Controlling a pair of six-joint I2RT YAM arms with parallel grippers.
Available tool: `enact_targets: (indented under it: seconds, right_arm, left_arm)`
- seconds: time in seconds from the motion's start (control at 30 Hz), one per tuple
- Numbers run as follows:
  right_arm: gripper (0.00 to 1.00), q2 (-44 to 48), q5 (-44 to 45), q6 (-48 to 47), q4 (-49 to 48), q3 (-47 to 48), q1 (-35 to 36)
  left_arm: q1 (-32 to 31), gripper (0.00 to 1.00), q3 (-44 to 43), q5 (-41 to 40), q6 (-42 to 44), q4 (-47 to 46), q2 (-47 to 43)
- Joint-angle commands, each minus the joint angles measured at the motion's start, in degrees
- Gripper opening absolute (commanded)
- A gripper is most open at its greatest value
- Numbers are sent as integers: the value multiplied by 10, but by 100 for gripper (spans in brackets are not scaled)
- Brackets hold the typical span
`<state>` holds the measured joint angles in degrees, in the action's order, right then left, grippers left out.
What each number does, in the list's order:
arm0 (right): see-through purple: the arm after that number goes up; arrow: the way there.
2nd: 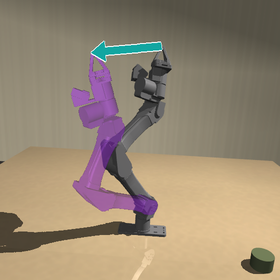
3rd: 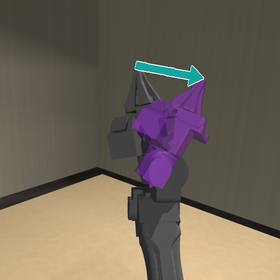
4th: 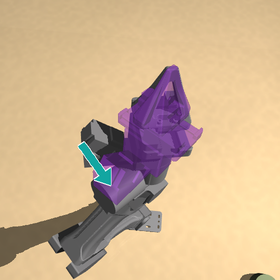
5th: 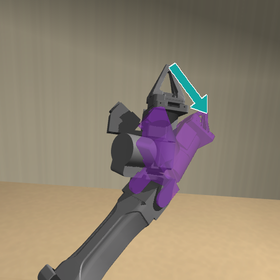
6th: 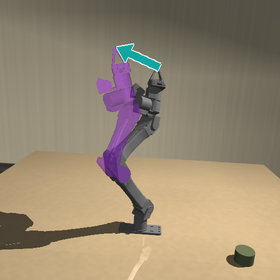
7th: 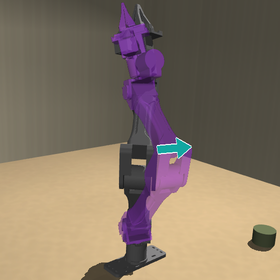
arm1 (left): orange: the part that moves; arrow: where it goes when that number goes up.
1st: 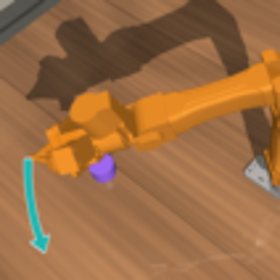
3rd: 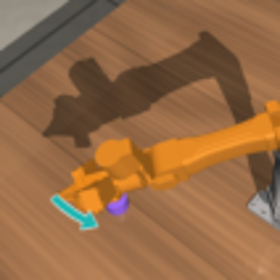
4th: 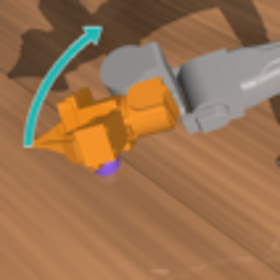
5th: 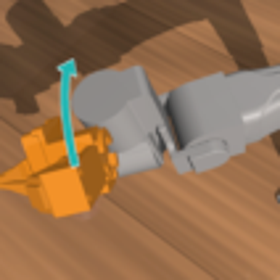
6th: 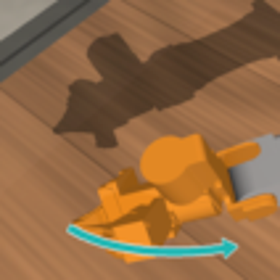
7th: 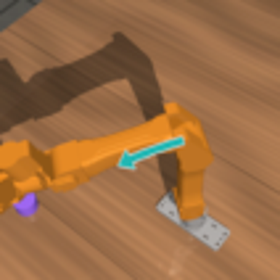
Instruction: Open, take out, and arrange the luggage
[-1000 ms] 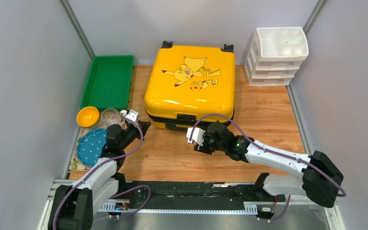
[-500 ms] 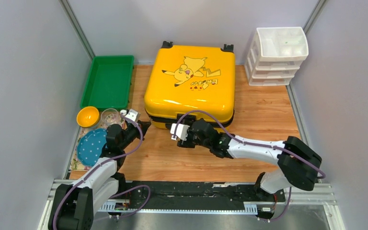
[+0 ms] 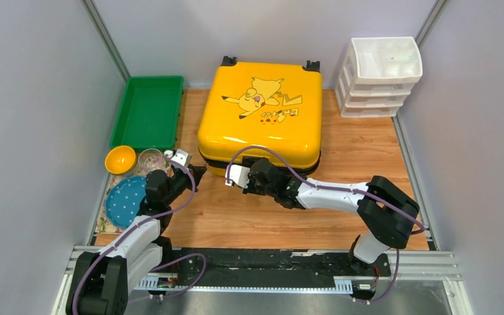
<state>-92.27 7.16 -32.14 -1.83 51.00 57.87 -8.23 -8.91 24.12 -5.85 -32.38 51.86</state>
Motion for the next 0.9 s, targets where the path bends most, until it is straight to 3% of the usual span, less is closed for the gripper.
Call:
enact_targets:
  seconds: [0.0, 0.23, 0.47, 0.73, 0.87]
  right_arm:
    - [0, 10, -24, 22, 81, -23, -7]
    - [0, 101, -17, -6, 122, -105, -49]
    - [0, 245, -57, -94, 210, -192, -66]
    - [0, 359, -126, -186, 314, -249, -67]
    - [0, 398, -137, -208, 354, -261, -67]
  left_arm:
    - [8, 0, -5, -53, 18, 6, 8]
    - [14, 0, 2, -37, 47, 7, -11]
    - [25, 0, -4, 11, 76, -6, -4]
    - [24, 0, -58, 76, 99, -91, 98]
    - [25, 0, -115, 82, 109, -114, 191]
